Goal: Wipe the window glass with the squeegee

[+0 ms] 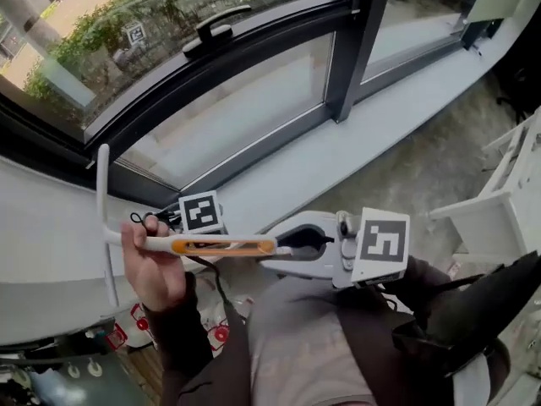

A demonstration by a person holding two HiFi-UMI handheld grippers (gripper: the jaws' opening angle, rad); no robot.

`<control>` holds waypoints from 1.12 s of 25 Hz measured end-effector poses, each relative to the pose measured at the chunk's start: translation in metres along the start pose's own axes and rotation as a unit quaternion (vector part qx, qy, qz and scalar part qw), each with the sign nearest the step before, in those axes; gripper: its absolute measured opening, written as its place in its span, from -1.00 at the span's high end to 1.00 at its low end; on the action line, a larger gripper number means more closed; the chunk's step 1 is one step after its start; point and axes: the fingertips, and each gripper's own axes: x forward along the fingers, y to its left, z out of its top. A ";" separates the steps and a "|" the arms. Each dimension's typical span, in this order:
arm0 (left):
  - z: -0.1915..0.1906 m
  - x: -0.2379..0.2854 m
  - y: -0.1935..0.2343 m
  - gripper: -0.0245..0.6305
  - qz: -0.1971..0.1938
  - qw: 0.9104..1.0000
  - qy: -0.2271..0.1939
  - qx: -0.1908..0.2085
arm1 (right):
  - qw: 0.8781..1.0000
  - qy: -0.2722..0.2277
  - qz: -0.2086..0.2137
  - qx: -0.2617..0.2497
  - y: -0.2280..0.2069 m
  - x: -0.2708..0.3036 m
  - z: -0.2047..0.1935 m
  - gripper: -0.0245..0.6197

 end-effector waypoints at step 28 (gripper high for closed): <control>0.022 0.110 0.102 0.92 0.164 0.975 -0.022 -0.147 | 0.953 -0.152 -0.225 -0.131 -0.144 -0.095 0.119 0.92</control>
